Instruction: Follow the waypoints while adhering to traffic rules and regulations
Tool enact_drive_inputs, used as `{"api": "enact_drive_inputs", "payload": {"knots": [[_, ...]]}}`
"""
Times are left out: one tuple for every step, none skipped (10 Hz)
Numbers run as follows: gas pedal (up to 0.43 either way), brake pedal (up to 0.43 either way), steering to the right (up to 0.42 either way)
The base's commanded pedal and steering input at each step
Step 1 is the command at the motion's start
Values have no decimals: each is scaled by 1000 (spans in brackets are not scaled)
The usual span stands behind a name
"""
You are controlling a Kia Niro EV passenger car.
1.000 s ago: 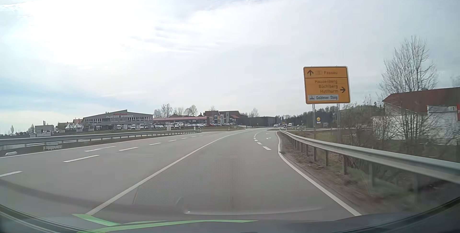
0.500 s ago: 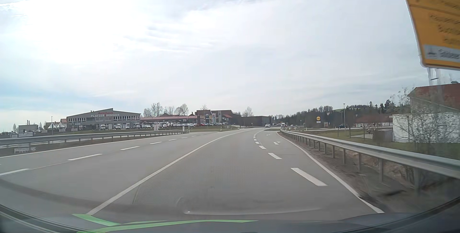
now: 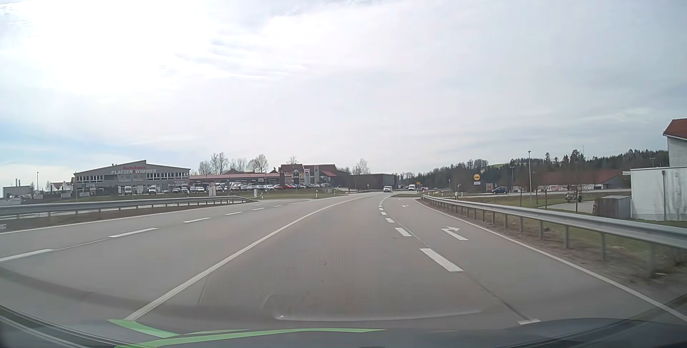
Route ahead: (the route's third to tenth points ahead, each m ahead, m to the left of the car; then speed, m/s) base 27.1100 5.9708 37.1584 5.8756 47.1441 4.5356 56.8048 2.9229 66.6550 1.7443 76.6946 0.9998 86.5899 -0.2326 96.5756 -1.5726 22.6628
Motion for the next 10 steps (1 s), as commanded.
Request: {"api": "enact_drive_inputs", "payload": {"knots": [[110, 0, 11], [118, 0, 11], [118, 0, 11], [118, 0, 11], [118, 0, 11], [118, 0, 11], [118, 0, 11], [118, 0, 11], [118, 0, 11], [118, 0, 11]]}}
